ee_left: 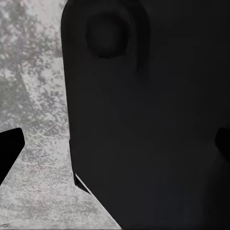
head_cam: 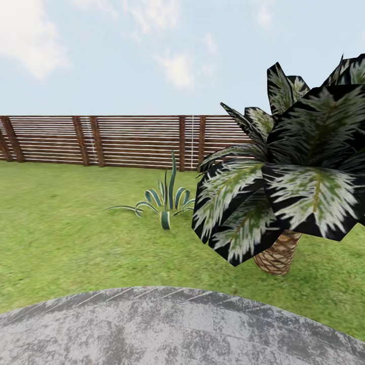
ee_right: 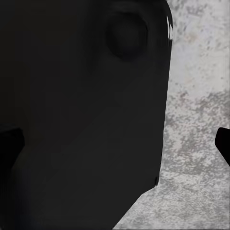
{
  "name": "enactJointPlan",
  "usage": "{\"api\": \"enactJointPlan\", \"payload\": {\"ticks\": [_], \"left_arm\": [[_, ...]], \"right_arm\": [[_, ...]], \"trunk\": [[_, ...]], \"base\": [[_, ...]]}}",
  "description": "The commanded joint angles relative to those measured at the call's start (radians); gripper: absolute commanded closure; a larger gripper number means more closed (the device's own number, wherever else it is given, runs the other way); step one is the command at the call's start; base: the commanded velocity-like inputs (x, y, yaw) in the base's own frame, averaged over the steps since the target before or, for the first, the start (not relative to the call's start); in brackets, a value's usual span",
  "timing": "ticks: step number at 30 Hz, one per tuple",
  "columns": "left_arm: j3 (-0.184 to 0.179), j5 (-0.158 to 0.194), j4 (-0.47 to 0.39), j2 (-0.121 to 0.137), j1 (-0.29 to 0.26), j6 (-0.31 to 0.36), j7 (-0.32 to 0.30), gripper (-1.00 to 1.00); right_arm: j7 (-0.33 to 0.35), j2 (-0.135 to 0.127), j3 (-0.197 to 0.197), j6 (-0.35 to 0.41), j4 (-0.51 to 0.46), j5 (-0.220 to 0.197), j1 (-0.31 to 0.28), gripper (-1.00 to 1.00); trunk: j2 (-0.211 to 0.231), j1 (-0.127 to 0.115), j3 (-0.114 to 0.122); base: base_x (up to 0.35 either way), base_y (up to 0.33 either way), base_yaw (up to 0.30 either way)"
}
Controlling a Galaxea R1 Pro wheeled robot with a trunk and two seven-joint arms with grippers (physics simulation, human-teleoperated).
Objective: In the garden, pick up the pesticide atomizer on the floor and spray pesticide onto both trees until each tree trunk is fully covered.
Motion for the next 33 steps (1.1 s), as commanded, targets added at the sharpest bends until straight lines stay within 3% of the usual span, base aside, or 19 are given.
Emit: {"api": "enactJointPlan", "payload": {"ticks": [1,10,20,28,33], "left_arm": [[-0.001,0.002,-0.006,-0.002,0.003,-0.001,0.002,-1.00],[-0.002,0.000,-0.009,-0.002,0.004,-0.002,0.002,-1.00],[-0.004,-0.002,-0.023,0.000,0.003,-0.032,0.002,-1.00],[-0.002,0.001,-0.068,0.006,0.000,-0.077,0.002,-1.00],[-0.002,-0.001,-0.096,0.010,-0.002,-0.105,0.002,-1.00]], "right_arm": [[-0.005,0.006,0.006,-0.006,-0.006,0.005,0.000,-1.00],[-0.005,0.036,0.009,0.006,-0.029,0.005,-0.001,-1.00],[-0.005,0.041,0.006,-0.009,-0.033,0.003,-0.001,-1.00],[-0.005,0.032,0.005,-0.053,-0.043,0.005,-0.001,-1.00],[-0.006,0.007,0.003,-0.081,-0.071,0.004,-0.002,-1.00]], "trunk": [[0.000,0.000,0.000],[0.000,0.000,0.000],[0.000,0.000,0.000],[0.000,0.000,0.000],[0.000,0.000,0.000]], "base": [[0.000,0.000,0.000],[0.000,0.000,0.000],[0.000,0.000,0.000],[0.000,0.000,0.000],[0.000,0.000,0.000]]}}
